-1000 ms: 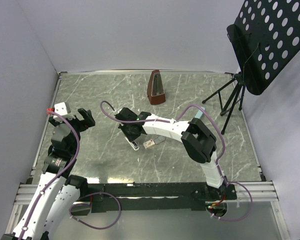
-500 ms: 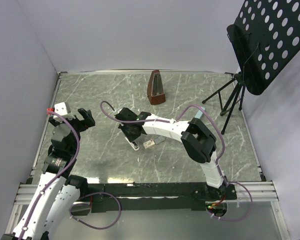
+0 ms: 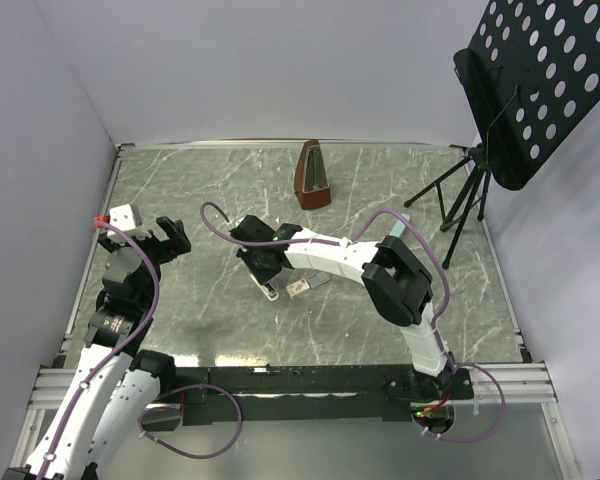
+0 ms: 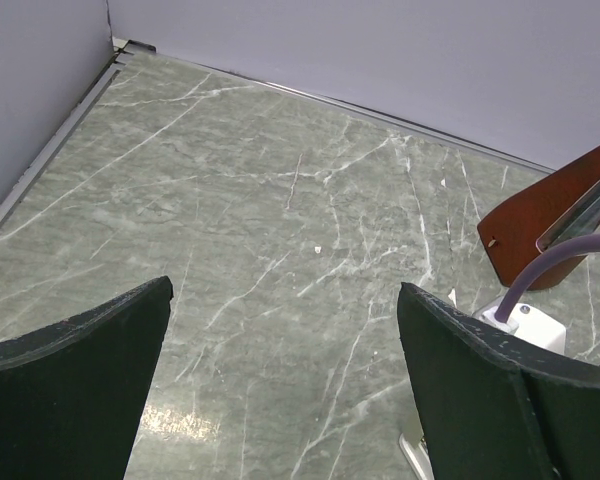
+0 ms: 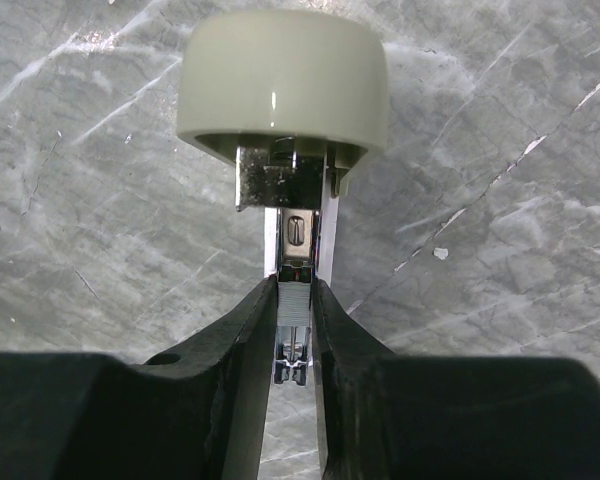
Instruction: Load the staples into the stapler
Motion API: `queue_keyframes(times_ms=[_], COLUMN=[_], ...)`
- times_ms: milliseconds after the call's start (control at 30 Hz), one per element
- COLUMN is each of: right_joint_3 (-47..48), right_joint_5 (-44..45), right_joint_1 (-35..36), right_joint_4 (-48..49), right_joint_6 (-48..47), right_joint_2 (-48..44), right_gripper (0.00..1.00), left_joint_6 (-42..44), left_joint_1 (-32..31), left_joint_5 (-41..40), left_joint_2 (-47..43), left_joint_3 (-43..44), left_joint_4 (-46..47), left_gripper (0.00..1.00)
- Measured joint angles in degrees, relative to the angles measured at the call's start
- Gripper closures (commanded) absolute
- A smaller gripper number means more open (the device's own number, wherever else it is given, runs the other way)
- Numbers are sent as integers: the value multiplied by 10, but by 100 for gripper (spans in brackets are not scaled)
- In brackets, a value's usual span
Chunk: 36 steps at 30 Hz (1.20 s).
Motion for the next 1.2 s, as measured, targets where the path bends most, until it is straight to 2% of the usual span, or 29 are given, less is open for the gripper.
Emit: queue_keyframes(times_ms=[500,667,1200], right_joint_3=[0,0,-5], right_joint_5=[0,0,-2], right_joint_1=[0,0,-28], right_joint_4=[-4,-3,23], right_joint_6=[2,4,21], right_joint_2=[5,5,-15], right_gripper=[67,60,59], left_joint_6=[0,0,0], left_joint_1=[0,0,0], left_joint_5=[0,0,0], left_joint_2=[0,0,0], left_joint_3=[0,0,0], left_joint_4=[0,0,0], left_gripper=[0,1,1])
